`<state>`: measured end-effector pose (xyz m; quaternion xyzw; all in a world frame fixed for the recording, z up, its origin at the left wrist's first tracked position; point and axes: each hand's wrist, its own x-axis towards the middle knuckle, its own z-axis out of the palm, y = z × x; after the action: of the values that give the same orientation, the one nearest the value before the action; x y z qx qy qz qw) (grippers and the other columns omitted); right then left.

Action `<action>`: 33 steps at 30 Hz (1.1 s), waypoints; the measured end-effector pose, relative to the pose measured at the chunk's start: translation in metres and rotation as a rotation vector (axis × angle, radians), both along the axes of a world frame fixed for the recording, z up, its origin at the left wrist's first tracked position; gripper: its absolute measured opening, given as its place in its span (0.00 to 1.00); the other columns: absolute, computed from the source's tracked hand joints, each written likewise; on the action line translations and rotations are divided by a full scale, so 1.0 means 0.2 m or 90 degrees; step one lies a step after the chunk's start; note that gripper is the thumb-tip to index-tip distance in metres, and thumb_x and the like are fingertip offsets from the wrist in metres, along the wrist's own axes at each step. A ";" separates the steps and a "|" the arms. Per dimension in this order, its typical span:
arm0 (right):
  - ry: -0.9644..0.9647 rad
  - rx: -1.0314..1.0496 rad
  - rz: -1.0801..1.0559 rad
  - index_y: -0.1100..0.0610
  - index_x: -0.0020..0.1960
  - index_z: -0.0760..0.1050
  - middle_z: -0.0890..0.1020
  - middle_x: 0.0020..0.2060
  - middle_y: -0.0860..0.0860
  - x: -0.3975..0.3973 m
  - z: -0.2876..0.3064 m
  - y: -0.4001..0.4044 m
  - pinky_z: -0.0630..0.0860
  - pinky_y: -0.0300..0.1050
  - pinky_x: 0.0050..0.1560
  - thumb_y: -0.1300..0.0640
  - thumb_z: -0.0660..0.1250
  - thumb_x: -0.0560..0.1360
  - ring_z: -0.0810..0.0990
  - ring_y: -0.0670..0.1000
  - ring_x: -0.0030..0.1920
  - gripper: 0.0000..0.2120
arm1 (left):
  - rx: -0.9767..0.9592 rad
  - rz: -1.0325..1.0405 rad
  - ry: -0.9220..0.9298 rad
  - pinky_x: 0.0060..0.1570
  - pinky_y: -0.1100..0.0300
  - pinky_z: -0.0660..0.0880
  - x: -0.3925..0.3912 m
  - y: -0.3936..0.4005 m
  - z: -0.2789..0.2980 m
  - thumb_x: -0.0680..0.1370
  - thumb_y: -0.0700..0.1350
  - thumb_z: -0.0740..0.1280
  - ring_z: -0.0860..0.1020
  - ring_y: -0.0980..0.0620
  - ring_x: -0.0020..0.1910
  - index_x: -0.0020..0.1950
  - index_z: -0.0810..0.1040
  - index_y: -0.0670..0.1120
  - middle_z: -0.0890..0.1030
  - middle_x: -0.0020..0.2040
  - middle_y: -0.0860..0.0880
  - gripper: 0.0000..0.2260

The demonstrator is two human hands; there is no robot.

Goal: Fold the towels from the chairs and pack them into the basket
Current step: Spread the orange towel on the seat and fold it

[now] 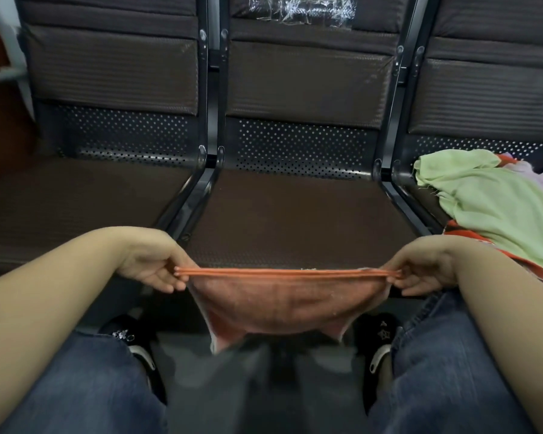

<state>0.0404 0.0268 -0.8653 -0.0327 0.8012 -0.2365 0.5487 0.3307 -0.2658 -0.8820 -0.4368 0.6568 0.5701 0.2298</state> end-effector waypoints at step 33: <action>0.036 -0.759 -0.530 0.56 0.75 0.61 0.77 0.44 0.52 -0.31 -0.05 -0.58 0.71 0.54 0.56 0.69 0.55 0.76 0.76 0.51 0.46 0.27 | 0.063 0.502 0.648 0.60 0.46 0.68 -0.59 -0.36 -0.01 0.81 0.38 0.54 0.76 0.45 0.52 0.48 0.74 0.51 0.77 0.37 0.50 0.12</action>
<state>-0.0224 -0.0897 -0.8744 -0.0248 0.4964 -0.8209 0.2811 0.2127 -0.3368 -0.8832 -0.3091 0.4465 0.7774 -0.3173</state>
